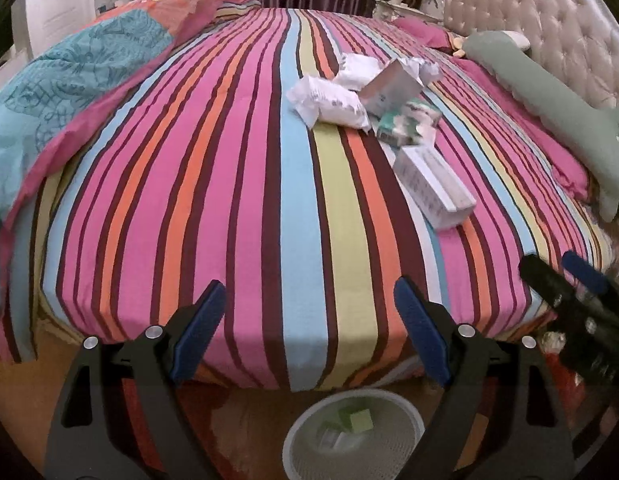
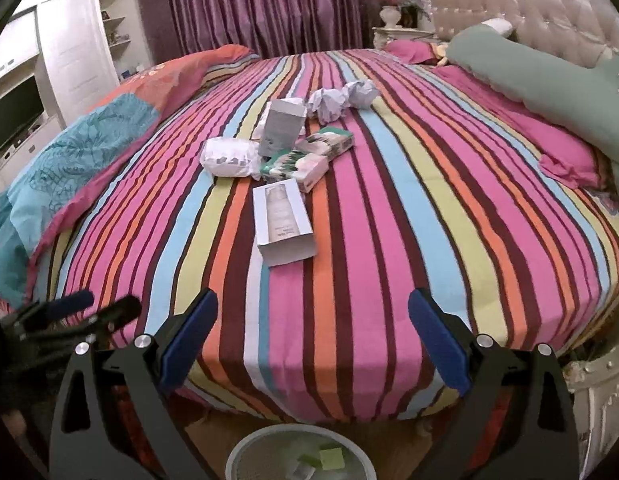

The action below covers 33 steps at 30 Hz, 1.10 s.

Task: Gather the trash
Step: 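Grasp the white foundation box with the right tool while the left tool grasps the white wrapper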

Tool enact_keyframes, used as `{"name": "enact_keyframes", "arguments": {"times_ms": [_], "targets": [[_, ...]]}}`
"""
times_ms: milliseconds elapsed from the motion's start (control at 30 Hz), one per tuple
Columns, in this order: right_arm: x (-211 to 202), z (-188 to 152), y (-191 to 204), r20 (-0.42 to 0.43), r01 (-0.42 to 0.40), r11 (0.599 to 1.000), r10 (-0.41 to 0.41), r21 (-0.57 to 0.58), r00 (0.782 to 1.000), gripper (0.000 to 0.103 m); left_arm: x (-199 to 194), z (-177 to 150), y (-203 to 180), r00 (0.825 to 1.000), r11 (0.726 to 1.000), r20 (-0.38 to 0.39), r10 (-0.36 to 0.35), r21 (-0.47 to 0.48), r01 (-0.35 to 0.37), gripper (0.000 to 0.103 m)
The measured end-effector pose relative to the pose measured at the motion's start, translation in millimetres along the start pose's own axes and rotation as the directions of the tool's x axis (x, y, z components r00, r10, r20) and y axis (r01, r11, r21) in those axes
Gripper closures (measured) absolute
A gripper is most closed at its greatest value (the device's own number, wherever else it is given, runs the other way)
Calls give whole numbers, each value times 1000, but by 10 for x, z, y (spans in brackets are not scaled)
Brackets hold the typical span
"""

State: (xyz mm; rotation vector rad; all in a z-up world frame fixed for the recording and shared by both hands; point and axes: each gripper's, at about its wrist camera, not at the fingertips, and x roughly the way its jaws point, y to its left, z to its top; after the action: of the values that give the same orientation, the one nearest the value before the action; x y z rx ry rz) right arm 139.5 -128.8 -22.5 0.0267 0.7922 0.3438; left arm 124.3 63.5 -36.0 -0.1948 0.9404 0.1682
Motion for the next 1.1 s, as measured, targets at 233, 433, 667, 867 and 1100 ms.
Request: {"name": "enact_keyframes", "arguments": {"times_ms": [233, 433, 667, 867, 1100], "targets": [[207, 35, 85, -52, -53, 999, 52, -13, 997, 11, 155, 314, 9, 999, 999, 11, -42, -17, 43, 19], [366, 88, 117, -79, -86, 996, 84, -15, 993, 11, 344, 588, 82, 997, 996, 6, -71, -59, 71, 19], [546, 187, 124, -96, -82, 996, 80, -24, 992, 11, 622, 956, 113, 994, 988, -16, -105, -116, 103, 19], [663, 260, 155, -105, -96, 995, 91, -36, 990, 11, 830, 1255, 115, 991, 982, -28, -133, -138, 128, 19], [774, 347, 214, -109, -106, 993, 99, -60, 989, 11, 1042, 1527, 60, 990, 985, -47, -133, -121, 127, 19]]}}
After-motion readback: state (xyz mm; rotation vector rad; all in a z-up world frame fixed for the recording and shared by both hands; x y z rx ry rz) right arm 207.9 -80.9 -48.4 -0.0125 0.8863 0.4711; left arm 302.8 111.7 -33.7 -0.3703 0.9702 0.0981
